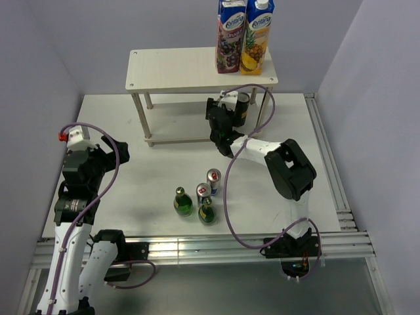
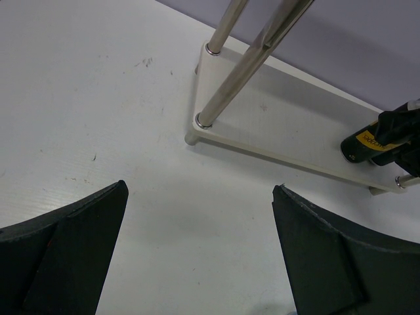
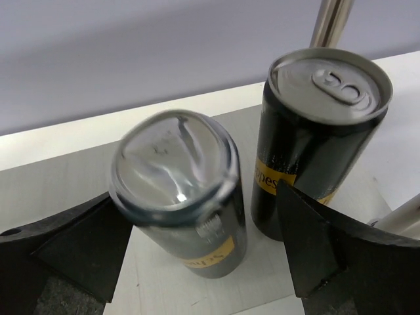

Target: Place and organize the beverage onto the shelf

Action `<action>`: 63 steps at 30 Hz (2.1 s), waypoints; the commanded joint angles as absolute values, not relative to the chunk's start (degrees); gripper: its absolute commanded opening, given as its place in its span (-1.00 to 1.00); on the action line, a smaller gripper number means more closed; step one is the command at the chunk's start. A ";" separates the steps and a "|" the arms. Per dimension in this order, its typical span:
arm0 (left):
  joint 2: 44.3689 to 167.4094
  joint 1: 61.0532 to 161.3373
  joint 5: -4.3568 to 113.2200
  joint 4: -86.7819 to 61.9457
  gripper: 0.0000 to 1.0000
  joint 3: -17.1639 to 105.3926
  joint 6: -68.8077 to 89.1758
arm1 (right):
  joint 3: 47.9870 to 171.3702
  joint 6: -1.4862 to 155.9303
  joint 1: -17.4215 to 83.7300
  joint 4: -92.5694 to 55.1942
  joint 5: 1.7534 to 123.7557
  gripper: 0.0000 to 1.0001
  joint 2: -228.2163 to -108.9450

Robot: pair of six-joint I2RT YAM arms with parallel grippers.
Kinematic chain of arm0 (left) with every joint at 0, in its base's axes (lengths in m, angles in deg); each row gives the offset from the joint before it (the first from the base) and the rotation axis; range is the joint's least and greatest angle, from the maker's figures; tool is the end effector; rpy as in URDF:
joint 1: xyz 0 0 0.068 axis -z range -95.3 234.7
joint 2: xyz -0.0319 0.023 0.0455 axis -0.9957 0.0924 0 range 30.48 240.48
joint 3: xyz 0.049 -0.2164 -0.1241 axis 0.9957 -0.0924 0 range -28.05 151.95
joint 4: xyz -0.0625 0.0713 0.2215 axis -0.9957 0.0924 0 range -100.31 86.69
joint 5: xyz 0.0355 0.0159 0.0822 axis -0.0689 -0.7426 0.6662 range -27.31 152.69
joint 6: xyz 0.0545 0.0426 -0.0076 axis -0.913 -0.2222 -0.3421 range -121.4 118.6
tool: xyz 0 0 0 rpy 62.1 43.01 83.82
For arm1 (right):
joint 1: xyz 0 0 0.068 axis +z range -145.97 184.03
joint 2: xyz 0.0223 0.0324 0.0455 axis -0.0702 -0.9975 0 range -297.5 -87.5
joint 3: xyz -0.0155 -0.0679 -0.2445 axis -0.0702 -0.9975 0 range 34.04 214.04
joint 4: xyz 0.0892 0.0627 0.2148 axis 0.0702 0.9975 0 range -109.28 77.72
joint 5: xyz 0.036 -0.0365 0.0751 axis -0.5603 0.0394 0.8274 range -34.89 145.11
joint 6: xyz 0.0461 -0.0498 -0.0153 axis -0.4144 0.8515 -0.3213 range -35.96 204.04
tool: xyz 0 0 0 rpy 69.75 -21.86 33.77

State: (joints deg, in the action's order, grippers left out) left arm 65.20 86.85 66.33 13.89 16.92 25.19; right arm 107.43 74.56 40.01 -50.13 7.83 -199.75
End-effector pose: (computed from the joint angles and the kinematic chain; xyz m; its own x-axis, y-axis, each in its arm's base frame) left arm 0.1543 -0.0022 0.3203 -0.2045 -0.4393 -0.8748 -0.1293 0.8980 -0.4207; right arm 0.3766 0.2220 0.2312 -0.0799 0.0799 -0.9936 0.2062 0.9766 0.0620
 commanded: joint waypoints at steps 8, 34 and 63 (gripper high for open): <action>64.41 86.28 65.24 10.96 0.99 17.82 24.44 | 105.76 75.16 42.70 -52.51 5.28 0.93 -194.29; 64.15 85.40 65.15 11.04 0.99 17.91 24.45 | 87.66 61.77 61.14 -32.95 -10.18 1.00 -163.11; 64.67 84.87 64.10 10.78 0.99 17.82 24.62 | 89.43 -0.43 108.36 29.15 -16.00 1.00 -174.43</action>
